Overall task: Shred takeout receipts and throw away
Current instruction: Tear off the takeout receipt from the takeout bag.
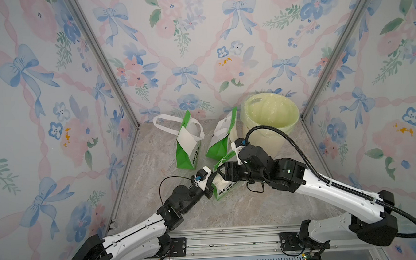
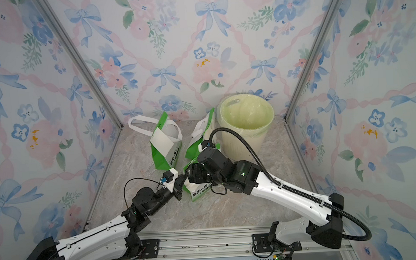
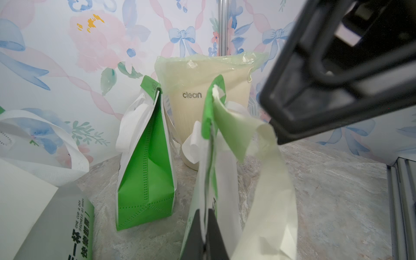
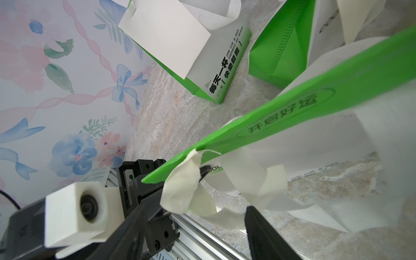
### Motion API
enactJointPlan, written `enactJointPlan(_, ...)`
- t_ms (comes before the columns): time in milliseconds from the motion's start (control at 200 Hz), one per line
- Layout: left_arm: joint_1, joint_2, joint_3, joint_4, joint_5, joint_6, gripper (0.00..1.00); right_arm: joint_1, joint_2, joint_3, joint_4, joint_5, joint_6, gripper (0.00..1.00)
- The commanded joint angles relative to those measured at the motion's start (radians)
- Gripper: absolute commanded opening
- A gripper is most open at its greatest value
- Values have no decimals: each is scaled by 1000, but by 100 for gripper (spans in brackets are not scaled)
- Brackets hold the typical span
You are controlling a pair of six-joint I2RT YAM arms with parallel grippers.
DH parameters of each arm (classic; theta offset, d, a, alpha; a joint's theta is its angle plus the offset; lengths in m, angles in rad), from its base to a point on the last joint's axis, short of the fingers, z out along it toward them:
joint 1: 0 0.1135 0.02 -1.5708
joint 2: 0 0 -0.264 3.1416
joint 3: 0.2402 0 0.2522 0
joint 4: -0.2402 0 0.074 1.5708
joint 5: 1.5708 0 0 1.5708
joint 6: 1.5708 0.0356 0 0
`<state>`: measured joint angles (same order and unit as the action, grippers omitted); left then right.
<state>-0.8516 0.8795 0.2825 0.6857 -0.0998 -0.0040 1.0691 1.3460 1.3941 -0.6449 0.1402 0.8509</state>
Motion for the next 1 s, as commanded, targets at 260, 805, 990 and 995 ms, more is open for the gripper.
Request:
enactJointPlan(260, -16, -7, 0, 3, 2, 11, 0, -12, 44, 45, 26, 44, 26, 51)
enactJointPlan(805, -19, -6, 4, 3, -44, 6, 0, -50, 22, 33, -57, 73, 33, 0)
enactJointPlan(990, -10, -20, -14, 1, -85, -13, 0, -94, -44, 15, -144, 108, 17, 0)
enactJointPlan(995, -9, -21, -15, 0, -86, -14, 0, -95, -47, 14, -146, 108, 16, 0)
